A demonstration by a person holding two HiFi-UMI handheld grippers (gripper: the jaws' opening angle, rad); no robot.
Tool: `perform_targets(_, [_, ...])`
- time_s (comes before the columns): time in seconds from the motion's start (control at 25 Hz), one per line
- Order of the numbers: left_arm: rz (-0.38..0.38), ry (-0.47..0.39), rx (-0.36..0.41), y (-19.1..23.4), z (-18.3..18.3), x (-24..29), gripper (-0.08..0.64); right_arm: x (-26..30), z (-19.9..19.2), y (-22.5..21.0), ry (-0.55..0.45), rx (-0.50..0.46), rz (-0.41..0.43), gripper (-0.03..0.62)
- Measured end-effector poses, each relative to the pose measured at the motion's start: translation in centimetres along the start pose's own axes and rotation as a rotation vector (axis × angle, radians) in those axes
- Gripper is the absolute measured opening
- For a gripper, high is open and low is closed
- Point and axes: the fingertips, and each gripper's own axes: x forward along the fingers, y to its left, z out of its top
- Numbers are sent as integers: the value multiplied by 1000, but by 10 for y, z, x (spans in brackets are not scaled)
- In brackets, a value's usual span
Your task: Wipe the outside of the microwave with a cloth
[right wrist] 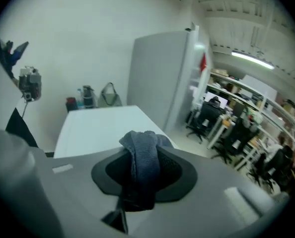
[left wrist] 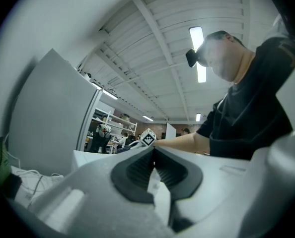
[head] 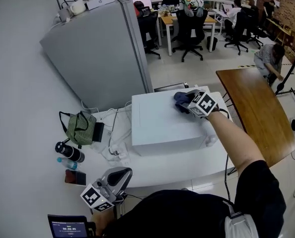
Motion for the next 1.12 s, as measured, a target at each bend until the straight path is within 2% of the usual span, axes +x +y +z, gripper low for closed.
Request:
perform_targets(0.08, [27,1,11,7,3,-26,5,46,72,82,-80,-89,122,100])
perform_targets(0.16, [44,6,20,13,5,-52,5,90,119,154,-91,-154,201,100])
perform_targets(0.24, [52,9,23,19,9,-75,5,126,136,195,-47,-182,224,100])
perform_targets(0.32, [49,7,25,22,16,-88,5,143,140,206,-8,-225,204,100])
perform_targets(0.44, [46,23,34,27,15,-93,5,138,123,191,8,-215,182,100])
perform_targets(0.52, [34,35,40,25,11,-84,5,116,93,164,33,-188,158,100])
perform_targets(0.6, [5,36,47,17,11,-63,5,81,49,124,73,-147,115,100])
perform_targets(0.8, [-72,-7,18,-10,9,7,5,-41,-85,-1,150,-9,-68,100])
perform_targets(0.92, [-101,-5,2,-25,-1,44,5,-94,-144,-48,202,49,-135,98])
perform_targets(1.04, [-111,3,-7,-33,-5,57,5,-105,-146,-56,214,34,-158,98])
perform_targets(1.12, [-101,9,-5,-31,-5,50,5,-94,-106,-34,140,-10,-123,100])
